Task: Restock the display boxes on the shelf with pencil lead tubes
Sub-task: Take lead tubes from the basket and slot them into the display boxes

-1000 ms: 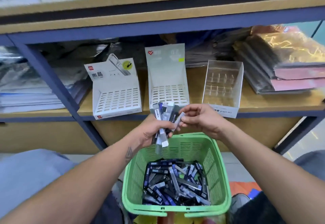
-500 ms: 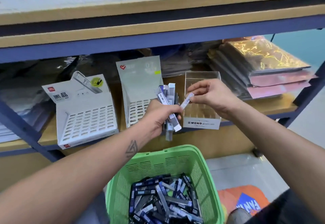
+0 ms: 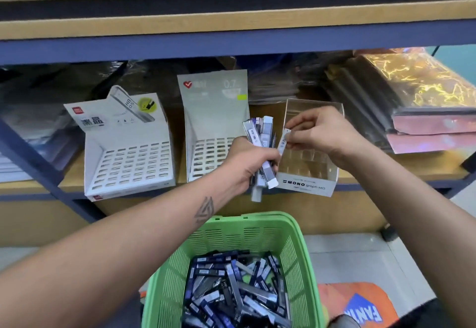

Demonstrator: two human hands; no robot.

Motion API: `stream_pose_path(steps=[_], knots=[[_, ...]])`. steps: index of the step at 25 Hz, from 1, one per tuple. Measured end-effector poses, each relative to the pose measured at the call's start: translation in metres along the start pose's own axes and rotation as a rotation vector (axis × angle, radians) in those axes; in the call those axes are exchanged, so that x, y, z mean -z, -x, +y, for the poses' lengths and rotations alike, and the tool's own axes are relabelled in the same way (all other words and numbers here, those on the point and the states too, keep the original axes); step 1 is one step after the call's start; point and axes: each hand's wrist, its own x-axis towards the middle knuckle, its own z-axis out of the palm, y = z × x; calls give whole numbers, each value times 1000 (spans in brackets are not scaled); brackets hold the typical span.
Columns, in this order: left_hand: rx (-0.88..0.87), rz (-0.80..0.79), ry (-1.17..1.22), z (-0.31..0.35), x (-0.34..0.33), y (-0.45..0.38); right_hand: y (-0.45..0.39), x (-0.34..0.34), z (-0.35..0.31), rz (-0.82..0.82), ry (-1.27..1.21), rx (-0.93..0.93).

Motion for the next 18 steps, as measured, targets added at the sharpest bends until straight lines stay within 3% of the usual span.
stream_pose_path(steps=[6, 13, 18], knots=[[16, 67, -1, -1, 11, 2, -11, -19, -10, -33, 80, 48], [20, 47, -92, 2, 10, 0, 20, 7, 11, 266, 225, 90], [9, 63, -155, 1, 8, 2, 26, -14, 23, 271, 438, 154]])
